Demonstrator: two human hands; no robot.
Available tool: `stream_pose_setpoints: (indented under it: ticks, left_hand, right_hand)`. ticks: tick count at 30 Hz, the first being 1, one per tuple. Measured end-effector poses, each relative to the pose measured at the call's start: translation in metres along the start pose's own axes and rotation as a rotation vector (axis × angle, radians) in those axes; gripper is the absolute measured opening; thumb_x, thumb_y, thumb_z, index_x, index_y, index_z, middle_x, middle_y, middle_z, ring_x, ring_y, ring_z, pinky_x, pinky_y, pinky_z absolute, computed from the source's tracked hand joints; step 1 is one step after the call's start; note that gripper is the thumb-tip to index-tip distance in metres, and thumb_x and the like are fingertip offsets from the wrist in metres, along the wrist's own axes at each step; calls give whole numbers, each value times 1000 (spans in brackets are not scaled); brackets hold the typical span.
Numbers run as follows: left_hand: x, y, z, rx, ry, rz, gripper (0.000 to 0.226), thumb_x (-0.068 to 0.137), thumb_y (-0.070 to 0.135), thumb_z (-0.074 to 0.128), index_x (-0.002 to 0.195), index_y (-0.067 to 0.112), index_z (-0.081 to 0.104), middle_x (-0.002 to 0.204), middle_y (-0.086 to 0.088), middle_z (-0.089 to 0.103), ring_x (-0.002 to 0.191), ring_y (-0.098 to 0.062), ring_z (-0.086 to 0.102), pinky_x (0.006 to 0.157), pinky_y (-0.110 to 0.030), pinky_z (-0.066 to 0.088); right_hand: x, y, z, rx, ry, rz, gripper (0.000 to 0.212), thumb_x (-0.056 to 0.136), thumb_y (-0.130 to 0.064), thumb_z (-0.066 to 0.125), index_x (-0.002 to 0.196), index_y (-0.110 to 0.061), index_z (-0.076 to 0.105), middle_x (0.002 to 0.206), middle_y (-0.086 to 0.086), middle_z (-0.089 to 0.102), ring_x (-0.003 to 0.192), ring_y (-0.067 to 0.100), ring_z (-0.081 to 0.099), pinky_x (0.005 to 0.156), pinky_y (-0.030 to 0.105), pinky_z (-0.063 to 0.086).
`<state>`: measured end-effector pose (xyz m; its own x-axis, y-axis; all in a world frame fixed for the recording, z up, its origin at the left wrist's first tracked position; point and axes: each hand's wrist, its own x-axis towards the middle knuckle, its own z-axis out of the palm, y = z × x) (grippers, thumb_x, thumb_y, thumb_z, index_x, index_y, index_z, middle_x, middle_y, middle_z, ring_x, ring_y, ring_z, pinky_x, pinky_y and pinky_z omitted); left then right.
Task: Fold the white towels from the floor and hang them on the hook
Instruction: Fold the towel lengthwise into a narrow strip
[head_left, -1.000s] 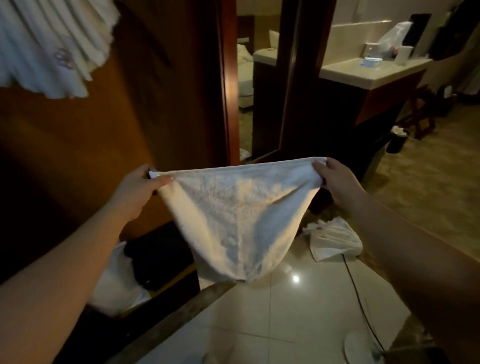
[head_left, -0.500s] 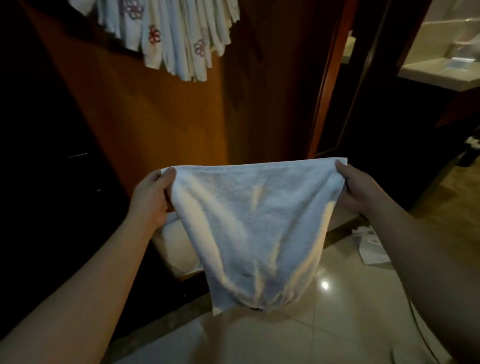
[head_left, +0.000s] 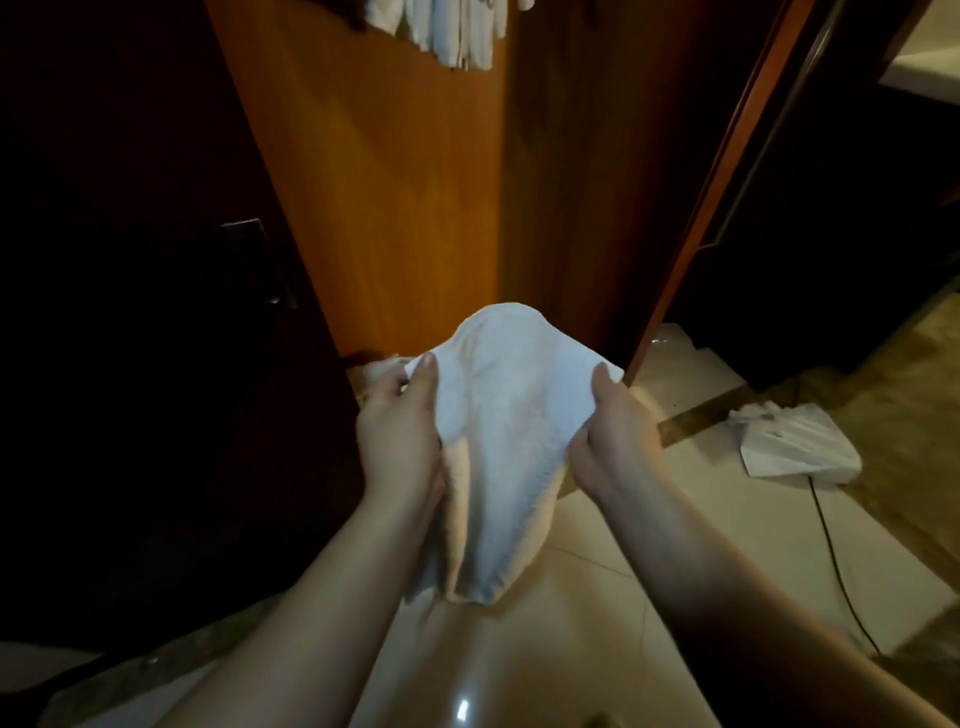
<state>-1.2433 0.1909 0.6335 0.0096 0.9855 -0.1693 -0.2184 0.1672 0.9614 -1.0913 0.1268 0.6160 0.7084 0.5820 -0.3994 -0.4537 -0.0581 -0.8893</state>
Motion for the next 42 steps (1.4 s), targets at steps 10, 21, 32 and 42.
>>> stream_pose_setpoints:
  ticks: [10, 21, 32, 42]
  left_hand:
    - [-43, 9, 26, 163, -199, 166, 15, 101, 37, 58, 97, 33, 72, 89, 16, 76, 85, 0, 72, 68, -21, 58]
    - [-58, 2, 45, 112, -360, -8, 39, 82, 73, 45, 98, 53, 74, 104, 17, 75, 99, 3, 69, 84, -25, 54]
    - [-55, 4, 52, 24, -585, -77, 69, 99, 61, 21, 119, 23, 74, 140, 4, 61, 128, -6, 57, 95, -22, 50]
    - [-52, 4, 62, 264, -507, 192, 30, 96, 43, 51, 105, 33, 78, 123, 19, 69, 122, 1, 58, 107, -33, 44]
  right_hand:
    - [-47, -4, 27, -438, -280, -443, 30, 106, -46, 38, 116, -38, 65, 97, -17, 72, 90, -7, 65, 69, 8, 50]
    - [-30, -13, -2, -572, -513, -474, 51, 103, -51, 34, 153, -40, 33, 145, -20, 52, 117, -18, 43, 78, -12, 32]
    - [-21, -22, -32, -503, -489, -656, 34, 107, -37, 39, 138, -42, 50, 103, -47, 58, 105, -22, 53, 79, -4, 38]
    - [5, -50, -48, -522, -360, -793, 23, 105, -39, 40, 91, -39, 58, 83, -9, 63, 64, 8, 58, 52, 15, 44]
